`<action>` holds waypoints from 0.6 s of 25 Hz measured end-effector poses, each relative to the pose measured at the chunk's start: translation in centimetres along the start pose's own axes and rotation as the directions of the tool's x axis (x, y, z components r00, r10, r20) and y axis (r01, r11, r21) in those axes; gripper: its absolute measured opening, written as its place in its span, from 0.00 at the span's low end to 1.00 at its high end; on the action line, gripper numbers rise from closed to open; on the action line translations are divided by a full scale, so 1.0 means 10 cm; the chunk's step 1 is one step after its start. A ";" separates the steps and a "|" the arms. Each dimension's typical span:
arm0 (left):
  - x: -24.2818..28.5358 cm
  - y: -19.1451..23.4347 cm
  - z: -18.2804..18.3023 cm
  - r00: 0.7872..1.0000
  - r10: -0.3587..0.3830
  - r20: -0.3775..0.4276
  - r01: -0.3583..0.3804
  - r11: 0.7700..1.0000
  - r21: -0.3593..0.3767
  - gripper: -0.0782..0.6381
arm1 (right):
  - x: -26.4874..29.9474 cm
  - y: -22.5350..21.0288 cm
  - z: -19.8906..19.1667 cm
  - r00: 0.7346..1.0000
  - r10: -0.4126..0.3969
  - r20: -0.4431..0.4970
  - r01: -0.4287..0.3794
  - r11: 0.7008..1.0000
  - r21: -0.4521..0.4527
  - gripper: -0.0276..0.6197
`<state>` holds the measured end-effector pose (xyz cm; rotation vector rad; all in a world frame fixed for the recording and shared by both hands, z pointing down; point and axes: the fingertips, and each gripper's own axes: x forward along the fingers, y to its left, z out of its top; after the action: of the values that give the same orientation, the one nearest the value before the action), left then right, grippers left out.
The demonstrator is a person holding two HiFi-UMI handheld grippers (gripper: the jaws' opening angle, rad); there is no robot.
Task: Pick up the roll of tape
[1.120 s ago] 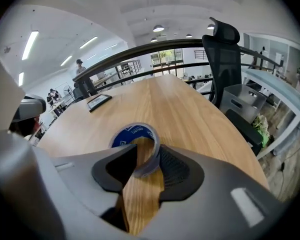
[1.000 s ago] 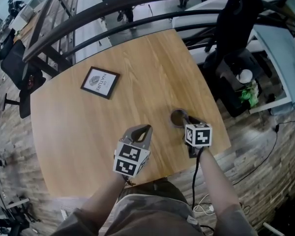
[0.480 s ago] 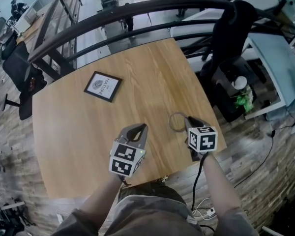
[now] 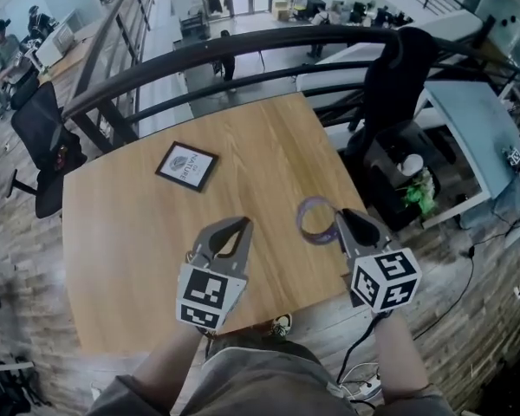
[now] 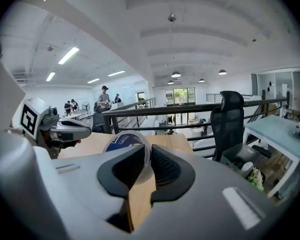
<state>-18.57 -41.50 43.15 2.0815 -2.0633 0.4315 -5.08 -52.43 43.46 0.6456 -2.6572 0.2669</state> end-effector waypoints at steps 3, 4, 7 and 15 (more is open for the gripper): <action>-0.20 -0.07 0.22 0.999 -0.001 0.045 -0.002 0.998 0.055 0.11 | -0.29 0.17 0.22 0.998 0.013 0.059 -0.012 0.999 -0.030 0.12; -0.26 -0.09 0.27 0.998 -0.004 0.058 0.001 0.998 0.063 0.11 | -0.38 0.21 0.26 0.997 0.016 0.075 -0.013 0.999 -0.037 0.12; -0.46 -0.17 0.41 0.996 -0.013 0.090 0.006 0.997 0.077 0.11 | -0.64 0.33 0.34 0.993 0.022 0.114 -0.017 0.999 -0.046 0.12; -0.89 -0.36 0.47 0.992 -0.034 0.122 0.034 0.999 0.000 0.11 | -1.15 0.59 0.21 0.993 0.027 0.114 -0.017 0.996 -0.089 0.12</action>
<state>-14.55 -34.55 36.10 2.1890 -2.0888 0.3035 0.88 -43.24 36.25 0.6215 -2.7694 0.1209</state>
